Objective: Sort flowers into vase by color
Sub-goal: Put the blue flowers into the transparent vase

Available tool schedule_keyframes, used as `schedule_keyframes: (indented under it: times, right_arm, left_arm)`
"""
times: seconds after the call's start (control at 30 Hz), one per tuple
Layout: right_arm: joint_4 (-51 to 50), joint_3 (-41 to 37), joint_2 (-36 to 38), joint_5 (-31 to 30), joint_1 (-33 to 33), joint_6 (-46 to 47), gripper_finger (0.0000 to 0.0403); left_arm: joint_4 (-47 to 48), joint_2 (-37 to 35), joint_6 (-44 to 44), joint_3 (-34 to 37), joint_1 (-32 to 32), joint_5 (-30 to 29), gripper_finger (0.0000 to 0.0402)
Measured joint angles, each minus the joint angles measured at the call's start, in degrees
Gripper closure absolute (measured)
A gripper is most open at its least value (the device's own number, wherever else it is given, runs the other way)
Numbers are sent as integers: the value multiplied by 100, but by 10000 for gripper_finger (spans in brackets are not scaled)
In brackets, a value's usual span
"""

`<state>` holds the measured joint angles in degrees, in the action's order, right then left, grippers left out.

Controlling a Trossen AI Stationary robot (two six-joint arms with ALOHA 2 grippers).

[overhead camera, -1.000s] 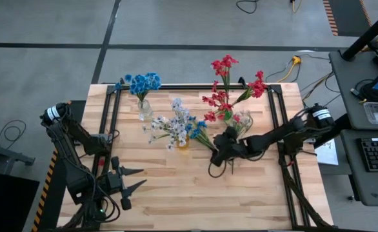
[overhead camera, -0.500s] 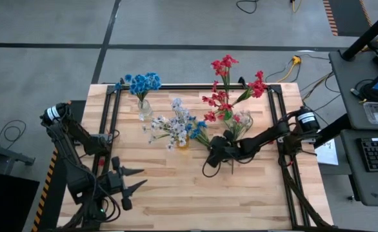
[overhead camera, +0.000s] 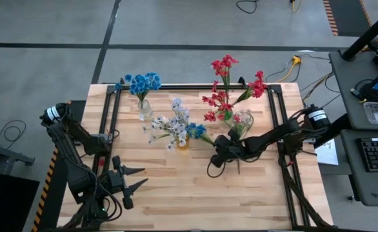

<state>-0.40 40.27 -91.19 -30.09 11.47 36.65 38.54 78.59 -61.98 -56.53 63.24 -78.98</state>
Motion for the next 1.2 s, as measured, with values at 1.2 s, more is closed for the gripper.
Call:
schedule_keyframes:
  times: [1.2]
  right_arm:
    - [1991,44,2480,1744,2501,-1708,385]
  left_arm:
    - [-4038,423,4294,0,-802,1113,180]
